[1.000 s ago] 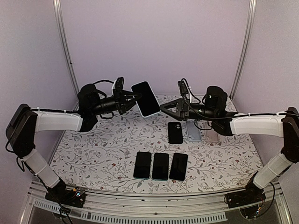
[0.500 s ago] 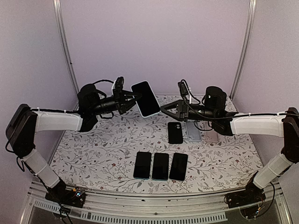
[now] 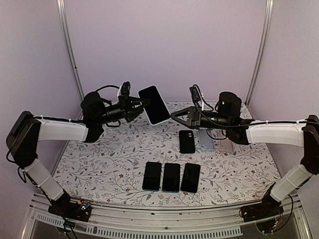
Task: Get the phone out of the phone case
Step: Remove the corner of the phone case from the bottom right corner of the phone case.
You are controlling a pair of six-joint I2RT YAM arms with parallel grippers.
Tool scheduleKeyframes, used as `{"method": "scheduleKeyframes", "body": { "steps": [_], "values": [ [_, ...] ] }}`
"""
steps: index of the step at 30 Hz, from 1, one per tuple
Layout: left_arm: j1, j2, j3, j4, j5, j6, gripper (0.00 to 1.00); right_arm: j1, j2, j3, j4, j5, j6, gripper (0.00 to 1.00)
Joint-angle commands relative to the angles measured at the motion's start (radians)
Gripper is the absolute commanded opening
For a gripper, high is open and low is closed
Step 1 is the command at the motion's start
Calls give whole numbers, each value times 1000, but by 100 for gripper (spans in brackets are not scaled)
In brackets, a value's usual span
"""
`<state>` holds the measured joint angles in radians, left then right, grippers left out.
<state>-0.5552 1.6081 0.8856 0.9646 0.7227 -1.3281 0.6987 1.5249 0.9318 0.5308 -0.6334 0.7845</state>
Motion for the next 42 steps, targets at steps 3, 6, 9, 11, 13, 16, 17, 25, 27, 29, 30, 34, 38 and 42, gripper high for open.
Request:
{"method": "scheduleKeyframes", "body": {
  "steps": [3, 6, 9, 11, 13, 16, 17, 25, 27, 29, 30, 34, 38, 42],
  "values": [
    [-5, -67, 11, 297, 6, -69, 0, -5, 10, 7, -110, 53, -30, 32],
    [-6, -68, 10, 326, 7, -79, 0, -5, 17, 11, -123, 55, -37, 31],
    [-11, -66, 16, 335, 13, -77, 0, -6, 21, 14, -132, 55, -44, 31],
    [-16, -66, 21, 336, 17, -73, 0, -5, 25, 17, -138, 55, -46, 31],
    [-19, -64, 35, 303, 24, -60, 0, -5, 27, 21, -140, 48, -49, 31],
    [-27, -54, 47, 274, 31, -44, 0, -4, 35, 38, -140, 26, -52, 31],
    [-30, -50, 52, 267, 35, -41, 0, -3, 39, 46, -140, 16, -53, 32],
    [-53, -9, 77, 281, 50, -41, 0, 14, 67, 90, -131, -49, -47, 35],
    [-62, -4, 81, 291, 53, -37, 0, 14, 73, 97, -130, -55, -42, 35],
    [-70, -1, 86, 307, 58, -34, 0, 15, 81, 100, -130, -58, -41, 35],
    [-73, 1, 91, 312, 61, -32, 0, 15, 85, 102, -130, -59, -38, 35],
    [-85, 9, 115, 288, 78, -11, 0, 21, 102, 113, -130, -64, -33, 36],
    [-97, 20, 122, 273, 80, -2, 0, 32, 115, 140, -126, -74, -32, 38],
    [-108, 39, 125, 277, 77, 0, 0, 37, 130, 160, -80, -112, -10, 39]
  ]
}}
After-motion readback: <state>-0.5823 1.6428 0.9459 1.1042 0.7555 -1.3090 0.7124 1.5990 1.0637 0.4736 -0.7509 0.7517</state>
